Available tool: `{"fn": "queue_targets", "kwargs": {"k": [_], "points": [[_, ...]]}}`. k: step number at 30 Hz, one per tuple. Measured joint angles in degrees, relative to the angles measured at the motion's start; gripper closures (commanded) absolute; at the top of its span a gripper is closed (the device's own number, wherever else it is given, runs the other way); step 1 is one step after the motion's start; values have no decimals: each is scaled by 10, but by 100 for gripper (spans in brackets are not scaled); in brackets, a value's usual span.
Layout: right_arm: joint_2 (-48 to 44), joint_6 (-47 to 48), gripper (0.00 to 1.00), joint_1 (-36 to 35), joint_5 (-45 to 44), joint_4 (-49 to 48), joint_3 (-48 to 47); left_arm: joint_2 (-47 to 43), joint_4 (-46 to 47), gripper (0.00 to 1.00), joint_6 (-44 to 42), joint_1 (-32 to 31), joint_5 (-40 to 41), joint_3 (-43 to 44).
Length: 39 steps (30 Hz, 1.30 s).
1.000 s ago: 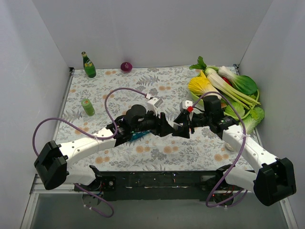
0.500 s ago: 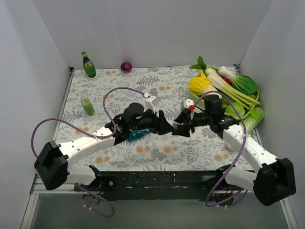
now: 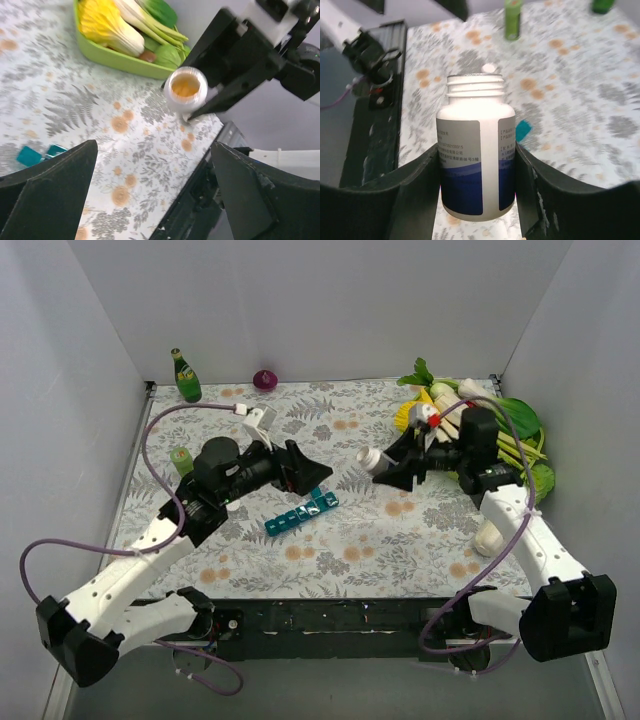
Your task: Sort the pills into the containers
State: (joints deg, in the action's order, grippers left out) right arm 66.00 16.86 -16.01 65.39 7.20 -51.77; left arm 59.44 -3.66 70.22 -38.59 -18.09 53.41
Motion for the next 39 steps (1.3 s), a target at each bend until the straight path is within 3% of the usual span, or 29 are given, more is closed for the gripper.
{"fn": "queue_targets", "kwargs": {"k": [3, 9, 12, 15, 17, 21, 26, 31, 34, 39], "points": [[13, -146, 98, 66, 11, -113, -45, -52, -55, 2, -52, 2, 47, 24], [77, -595, 97, 183, -52, -492, -125, -155, -111, 2, -112, 3, 107, 21], [96, -762, 97, 131, -72, -630, -149, -189, -118, 2, -119, 3, 116, 0], [87, -844, 99, 30, -54, -702, -175, -198, -127, 2, -119, 4, 116, -17], [62, -852, 99, 26, -33, -737, -196, -199, -131, 2, -119, 4, 115, -27], [11, -846, 99, 147, -90, -756, -234, -200, -138, 2, -125, 4, 113, -44], [-8, -881, 99, 26, -75, -805, -208, -208, -145, 2, -146, 4, 108, -52], [-85, -762, 99, 62, -89, -747, -115, -241, -150, 2, -164, 4, 105, -85], [-119, -682, 98, 40, -90, -696, -71, -254, -160, 2, -177, 4, 103, -97], [-152, -437, 98, 2, -70, -473, -15, -275, -165, 2, -217, 4, 103, -117]]}}
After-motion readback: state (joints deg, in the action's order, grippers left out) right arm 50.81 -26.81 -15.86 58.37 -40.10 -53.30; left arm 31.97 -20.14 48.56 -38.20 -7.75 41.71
